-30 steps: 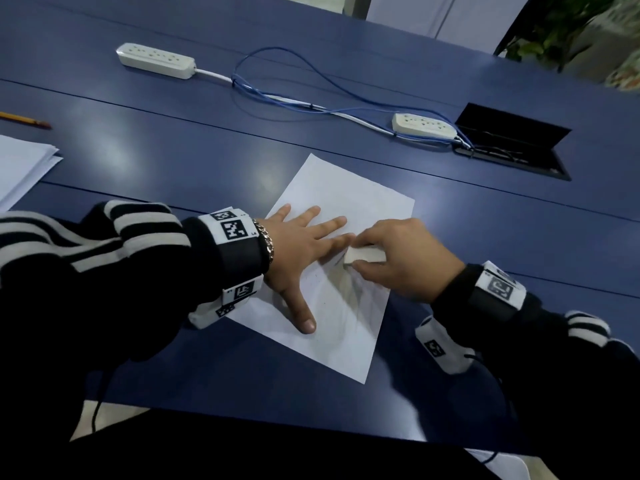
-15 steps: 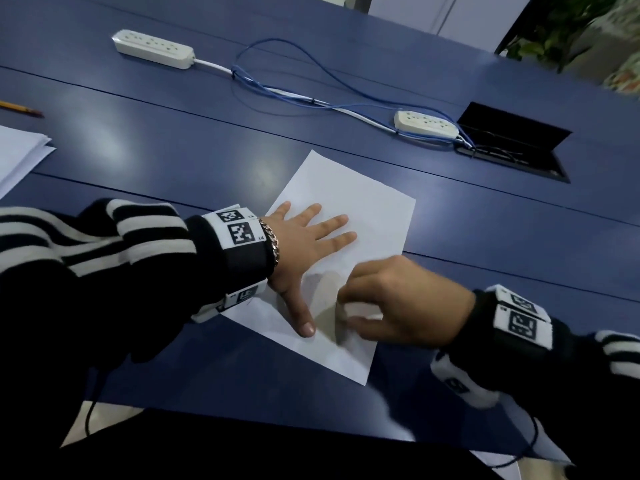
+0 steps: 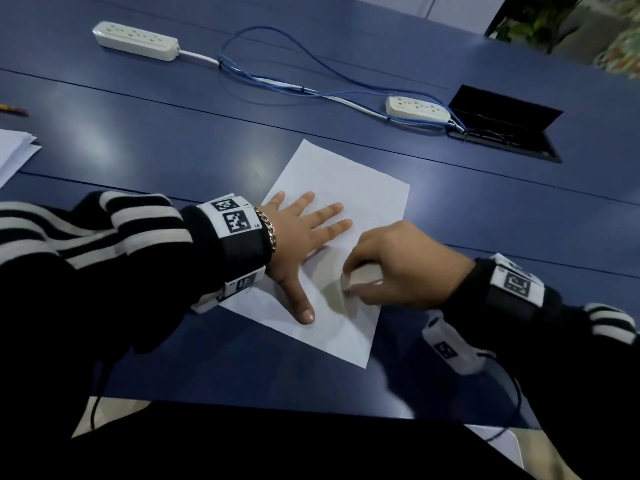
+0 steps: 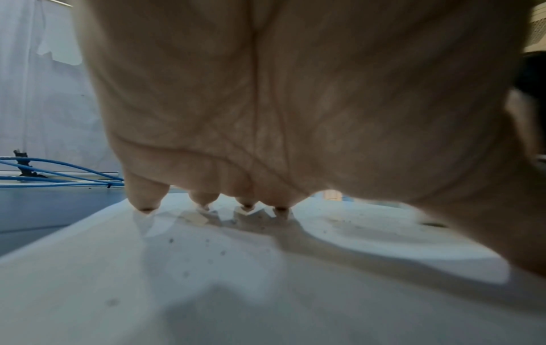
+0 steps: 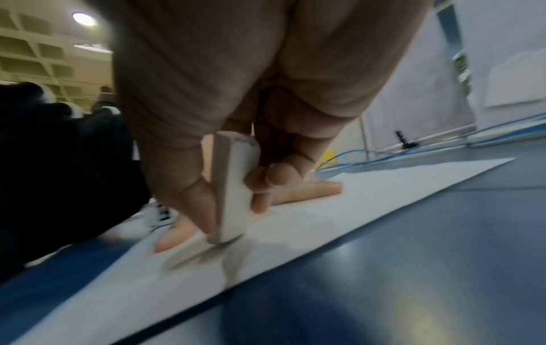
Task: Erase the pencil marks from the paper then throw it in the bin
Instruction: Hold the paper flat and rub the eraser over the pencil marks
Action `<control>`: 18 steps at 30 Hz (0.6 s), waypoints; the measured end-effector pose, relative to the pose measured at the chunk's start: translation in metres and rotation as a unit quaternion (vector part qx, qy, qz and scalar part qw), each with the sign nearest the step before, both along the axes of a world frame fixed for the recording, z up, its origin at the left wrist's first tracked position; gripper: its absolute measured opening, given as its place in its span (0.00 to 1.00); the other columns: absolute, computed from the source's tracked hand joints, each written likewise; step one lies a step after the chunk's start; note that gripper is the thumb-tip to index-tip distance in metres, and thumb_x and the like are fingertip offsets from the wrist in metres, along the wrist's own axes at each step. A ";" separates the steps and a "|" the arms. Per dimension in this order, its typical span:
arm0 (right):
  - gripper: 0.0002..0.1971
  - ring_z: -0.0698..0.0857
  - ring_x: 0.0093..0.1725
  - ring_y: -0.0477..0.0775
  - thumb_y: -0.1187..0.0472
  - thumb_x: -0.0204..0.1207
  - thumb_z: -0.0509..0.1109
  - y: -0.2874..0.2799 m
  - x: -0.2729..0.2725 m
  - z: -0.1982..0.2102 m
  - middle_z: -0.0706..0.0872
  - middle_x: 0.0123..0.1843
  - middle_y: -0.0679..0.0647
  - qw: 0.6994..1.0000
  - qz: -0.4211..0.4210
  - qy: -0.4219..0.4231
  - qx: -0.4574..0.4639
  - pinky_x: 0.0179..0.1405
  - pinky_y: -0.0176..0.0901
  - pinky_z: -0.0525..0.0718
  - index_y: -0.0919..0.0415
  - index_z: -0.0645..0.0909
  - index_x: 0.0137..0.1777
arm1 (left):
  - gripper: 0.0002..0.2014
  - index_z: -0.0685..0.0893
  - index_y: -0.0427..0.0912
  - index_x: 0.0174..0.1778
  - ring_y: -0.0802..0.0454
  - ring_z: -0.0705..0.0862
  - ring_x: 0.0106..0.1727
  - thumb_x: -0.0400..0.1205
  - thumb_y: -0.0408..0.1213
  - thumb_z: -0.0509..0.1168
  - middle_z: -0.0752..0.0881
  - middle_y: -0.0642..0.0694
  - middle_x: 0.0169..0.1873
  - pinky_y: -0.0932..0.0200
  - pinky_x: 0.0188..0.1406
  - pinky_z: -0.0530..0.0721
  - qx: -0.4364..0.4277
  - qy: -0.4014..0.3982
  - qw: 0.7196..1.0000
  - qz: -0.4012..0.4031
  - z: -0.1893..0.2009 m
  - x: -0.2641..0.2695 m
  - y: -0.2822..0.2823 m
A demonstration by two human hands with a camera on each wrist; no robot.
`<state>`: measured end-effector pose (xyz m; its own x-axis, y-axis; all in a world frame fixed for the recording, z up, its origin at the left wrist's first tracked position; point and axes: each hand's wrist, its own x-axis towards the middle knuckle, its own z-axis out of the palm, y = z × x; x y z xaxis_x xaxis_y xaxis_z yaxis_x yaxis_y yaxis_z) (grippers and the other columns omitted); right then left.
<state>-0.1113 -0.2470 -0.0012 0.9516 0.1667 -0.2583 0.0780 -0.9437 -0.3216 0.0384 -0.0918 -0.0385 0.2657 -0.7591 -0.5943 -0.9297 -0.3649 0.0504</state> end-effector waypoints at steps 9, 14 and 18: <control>0.11 0.86 0.43 0.48 0.48 0.68 0.76 0.001 -0.006 -0.006 0.88 0.44 0.45 0.997 -0.061 -0.045 -0.010 0.47 0.49 0.85 0.48 0.89 0.49 | 0.80 0.24 0.58 0.89 0.35 0.27 0.91 0.56 0.87 0.70 0.23 0.51 0.89 0.24 0.88 0.35 -0.023 0.014 1.000 0.012 -0.005 -0.036 0.006; 0.11 0.85 0.43 0.50 0.46 0.73 0.66 0.029 -0.036 -0.010 0.85 0.45 0.45 1.000 0.022 -0.017 -0.008 0.45 0.46 0.85 0.47 0.87 0.48 | 0.80 0.22 0.58 0.88 0.37 0.25 0.90 0.57 0.87 0.70 0.21 0.52 0.88 0.23 0.87 0.36 -0.023 0.002 1.000 0.021 -0.007 -0.040 0.007; 0.09 0.84 0.41 0.49 0.47 0.74 0.68 0.023 -0.030 -0.006 0.84 0.44 0.44 0.999 0.035 0.011 -0.007 0.43 0.48 0.85 0.47 0.87 0.46 | 0.82 0.21 0.58 0.87 0.37 0.24 0.90 0.55 0.88 0.70 0.19 0.53 0.87 0.21 0.87 0.37 -0.017 0.002 1.000 0.017 -0.009 -0.039 0.006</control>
